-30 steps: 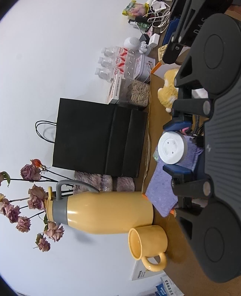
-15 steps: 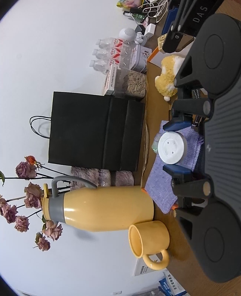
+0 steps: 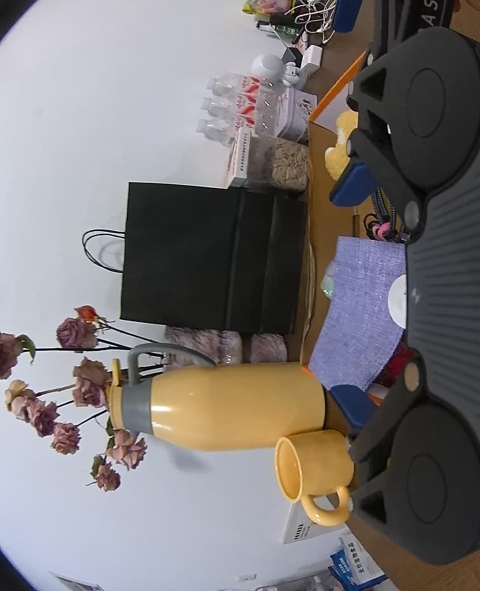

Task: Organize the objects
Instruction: 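Carry the white puck and beige box into the box and open both tools, then move both tools out of the box toward the loose table items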

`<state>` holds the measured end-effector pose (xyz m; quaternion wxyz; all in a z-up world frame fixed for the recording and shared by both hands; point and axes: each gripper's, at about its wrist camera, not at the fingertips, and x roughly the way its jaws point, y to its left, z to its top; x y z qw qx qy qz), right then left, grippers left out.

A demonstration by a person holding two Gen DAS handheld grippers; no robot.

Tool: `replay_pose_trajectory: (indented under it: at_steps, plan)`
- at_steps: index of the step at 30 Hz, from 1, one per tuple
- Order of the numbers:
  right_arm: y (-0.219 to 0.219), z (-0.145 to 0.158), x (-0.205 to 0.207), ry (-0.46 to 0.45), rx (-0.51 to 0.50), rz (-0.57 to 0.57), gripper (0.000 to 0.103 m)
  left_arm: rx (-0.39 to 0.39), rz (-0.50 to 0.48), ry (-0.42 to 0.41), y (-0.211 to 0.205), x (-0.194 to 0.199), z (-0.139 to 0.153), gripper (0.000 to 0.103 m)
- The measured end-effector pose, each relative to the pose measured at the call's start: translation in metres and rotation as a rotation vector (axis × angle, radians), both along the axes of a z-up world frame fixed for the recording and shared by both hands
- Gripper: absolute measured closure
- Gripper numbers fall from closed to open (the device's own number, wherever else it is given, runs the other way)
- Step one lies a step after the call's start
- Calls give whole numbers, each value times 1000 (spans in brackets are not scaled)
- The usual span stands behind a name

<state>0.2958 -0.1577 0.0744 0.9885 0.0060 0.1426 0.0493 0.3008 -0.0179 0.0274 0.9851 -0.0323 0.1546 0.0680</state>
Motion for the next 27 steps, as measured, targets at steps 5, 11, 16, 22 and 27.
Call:
replay_pose_trajectory:
  at_steps: [5, 11, 16, 22, 27]
  plan:
    - [0, 1, -1, -2, -3, 0, 0, -3, 2, 0, 0, -2, 1, 0]
    - [2, 3, -6, -8, -12, 4, 0, -10, -1, -3, 1, -5, 2, 0]
    - [2, 6, -11, -16, -19, 6, 0, -20, -5, -6, 2, -8, 3, 0]
    - [2, 7, -20, -25, -28, 17, 0, -36, -13, 1, 5, -15, 3, 0]
    - [-1, 8, -33, -39, -49, 24, 0, -41, -25, -7, 6, -27, 4, 0]
